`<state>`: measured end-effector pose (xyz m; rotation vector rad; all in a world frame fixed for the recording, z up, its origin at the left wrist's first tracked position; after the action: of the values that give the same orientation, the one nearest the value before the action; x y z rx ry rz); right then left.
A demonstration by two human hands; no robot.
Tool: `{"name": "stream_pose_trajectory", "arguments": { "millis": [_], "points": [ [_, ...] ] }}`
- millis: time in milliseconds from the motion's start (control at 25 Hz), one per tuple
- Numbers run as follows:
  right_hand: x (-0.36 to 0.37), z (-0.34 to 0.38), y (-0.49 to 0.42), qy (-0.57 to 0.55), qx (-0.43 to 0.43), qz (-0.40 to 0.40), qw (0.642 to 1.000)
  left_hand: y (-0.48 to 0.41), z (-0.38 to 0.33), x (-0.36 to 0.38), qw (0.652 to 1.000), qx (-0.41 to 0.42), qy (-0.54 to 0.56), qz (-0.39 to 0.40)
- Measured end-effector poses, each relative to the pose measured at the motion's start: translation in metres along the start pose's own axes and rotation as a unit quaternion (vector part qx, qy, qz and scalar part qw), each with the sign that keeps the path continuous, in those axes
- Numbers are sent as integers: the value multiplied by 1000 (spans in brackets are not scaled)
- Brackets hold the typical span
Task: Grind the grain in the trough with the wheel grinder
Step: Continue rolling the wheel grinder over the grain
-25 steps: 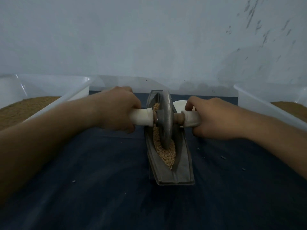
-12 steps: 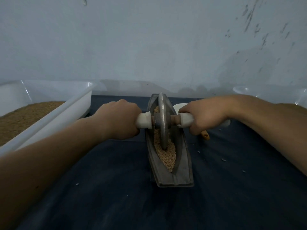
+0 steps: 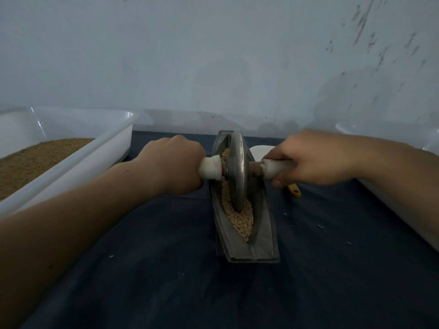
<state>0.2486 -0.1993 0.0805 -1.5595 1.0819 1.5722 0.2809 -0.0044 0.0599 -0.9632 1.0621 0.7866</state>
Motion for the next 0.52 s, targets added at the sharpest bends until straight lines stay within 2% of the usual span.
{"name": "stream_pose_trajectory", "arguments": {
  "millis": [120, 200, 280, 400, 440, 520],
  "points": [
    [1, -2, -2, -73, 1, 69, 995, -1, -1, -2, 1000, 3, -10, -9],
    [8, -5, -1, -94, 14, 80, 992, 1, -2, -1, 1000, 12, -2, -20],
    [16, -5, 1, -36, 23, 43, 998, 5, -2, -3, 999, 25, 19, -40],
    [17, -3, -3, 40, 9, -77, 996, 10, 1, -8, 996, 51, 55, -57],
    [15, -6, -6, 39, 11, -108, 993, 11, 1, -7, 996, 55, 47, -59],
    [16, -17, -13, 32, 47, -120, 991, 10, 0, -6, 995, 46, -8, -88]
  ]
}}
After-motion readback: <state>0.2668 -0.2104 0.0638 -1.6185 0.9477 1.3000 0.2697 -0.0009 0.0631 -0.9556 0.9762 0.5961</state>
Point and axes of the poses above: each hand's wrist, its own y-axis away from the middle knuckle, its own x-axis out of the palm, z = x × y, the point moved 8 cm from there along -y, towards the middle knuckle, and after that the axes turned 1 degree about -z, right-handed, at the moved point
